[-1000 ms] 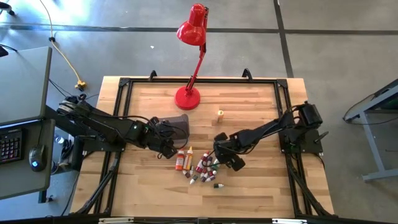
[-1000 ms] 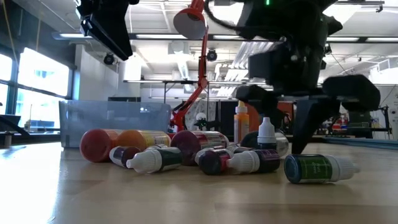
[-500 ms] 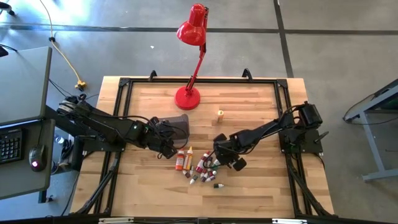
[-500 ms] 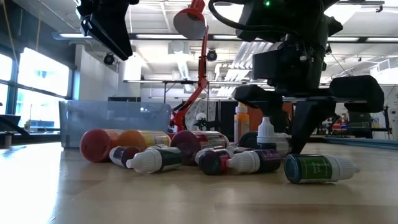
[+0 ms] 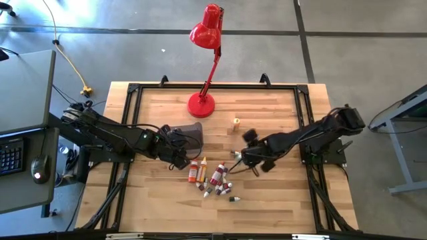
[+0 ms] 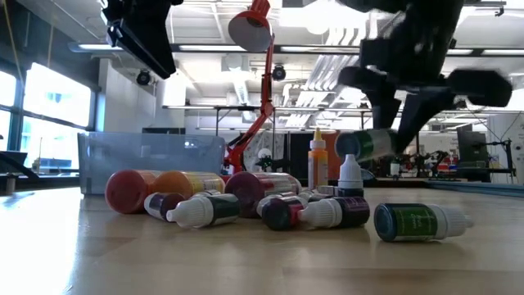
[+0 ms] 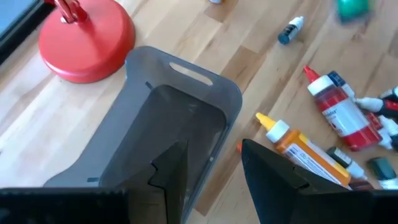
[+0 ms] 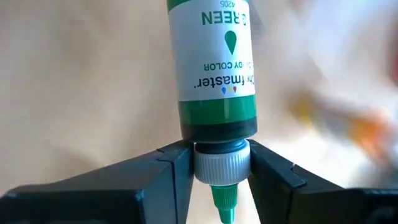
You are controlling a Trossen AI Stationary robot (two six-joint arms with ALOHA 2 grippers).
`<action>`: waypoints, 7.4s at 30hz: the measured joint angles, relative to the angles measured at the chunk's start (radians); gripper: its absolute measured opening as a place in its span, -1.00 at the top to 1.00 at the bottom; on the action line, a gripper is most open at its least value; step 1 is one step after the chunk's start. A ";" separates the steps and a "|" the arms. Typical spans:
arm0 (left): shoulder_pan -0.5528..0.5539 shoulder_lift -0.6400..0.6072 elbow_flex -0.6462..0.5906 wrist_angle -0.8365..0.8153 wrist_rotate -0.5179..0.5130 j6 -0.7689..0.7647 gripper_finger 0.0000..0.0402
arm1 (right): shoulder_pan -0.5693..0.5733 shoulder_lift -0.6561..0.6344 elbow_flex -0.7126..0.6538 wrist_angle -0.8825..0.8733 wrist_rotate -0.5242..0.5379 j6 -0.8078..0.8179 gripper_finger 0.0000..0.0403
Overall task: Pick & Place food coloring
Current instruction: Move the large green food coloring bottle to the center of the table, then move the large orange food coloring bottle to the center of the table
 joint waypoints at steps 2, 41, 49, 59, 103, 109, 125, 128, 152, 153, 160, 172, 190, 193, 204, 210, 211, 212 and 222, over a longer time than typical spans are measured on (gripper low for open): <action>0.000 0.000 0.000 0.000 -0.017 0.000 0.28 | -0.001 0.007 0.000 -0.100 0.147 -0.023 0.39; 0.000 0.000 0.000 0.000 -0.059 0.000 0.28 | -0.011 0.338 -0.023 -0.082 0.812 -0.668 0.39; 0.000 0.000 0.000 0.000 -0.058 0.000 0.28 | 0.006 0.339 -0.024 -0.019 0.811 -0.759 0.26; 0.000 0.000 0.000 0.000 -0.056 0.000 0.28 | 0.044 0.339 -0.024 0.033 0.855 -0.772 0.09; -0.001 0.310 -0.001 0.203 0.432 -0.492 0.28 | 0.263 -0.076 -0.020 0.045 0.995 0.274 0.03; 0.000 0.381 0.004 0.274 0.407 -0.522 0.28 | 0.255 -0.181 -0.021 0.213 0.694 0.427 0.04; 0.000 0.413 0.003 0.186 0.427 -0.404 0.28 | 0.233 -0.233 -0.021 0.360 0.409 0.468 0.04; 0.007 0.415 0.002 0.185 0.390 -0.308 0.28 | 0.233 -0.233 -0.021 0.364 0.388 0.469 0.04; 0.075 0.443 -0.001 0.222 0.456 0.021 -0.14 | 0.233 -0.233 -0.021 0.380 0.364 0.467 0.04; 0.075 0.450 -0.001 0.231 0.447 0.027 -0.15 | 0.233 -0.233 -0.021 0.380 0.364 0.467 0.04; 0.072 0.473 -0.002 0.247 0.407 0.042 -0.16 | 0.233 -0.233 -0.021 0.380 0.364 0.432 0.04; 0.072 0.472 0.000 0.259 0.406 0.042 0.33 | 0.233 -0.233 -0.022 0.388 0.365 0.433 0.04; 0.072 0.462 0.378 0.035 0.086 0.284 0.31 | 0.234 -0.233 -0.022 0.439 0.385 0.490 0.05; 0.073 0.462 0.443 0.030 -0.037 0.364 0.31 | 0.256 -0.239 -0.022 0.434 0.451 0.459 0.05; 0.089 0.412 0.746 -0.291 -0.362 0.553 0.31 | 0.368 -0.427 -0.023 0.425 0.589 0.414 0.05; 0.108 0.289 0.788 -0.320 -0.401 0.597 0.31 | 0.420 -0.529 -0.052 0.329 0.595 0.534 0.05; 0.112 0.264 0.779 -0.323 -0.396 0.598 0.31 | 0.425 -0.547 -0.078 0.324 0.604 0.555 0.05; 0.113 0.240 0.764 -0.315 -0.388 0.596 0.31 | 0.428 -0.563 -0.112 0.345 0.618 0.569 0.05; 0.176 0.162 0.356 0.381 0.066 0.824 0.31 | 0.375 -0.619 -0.537 1.282 0.615 0.240 0.05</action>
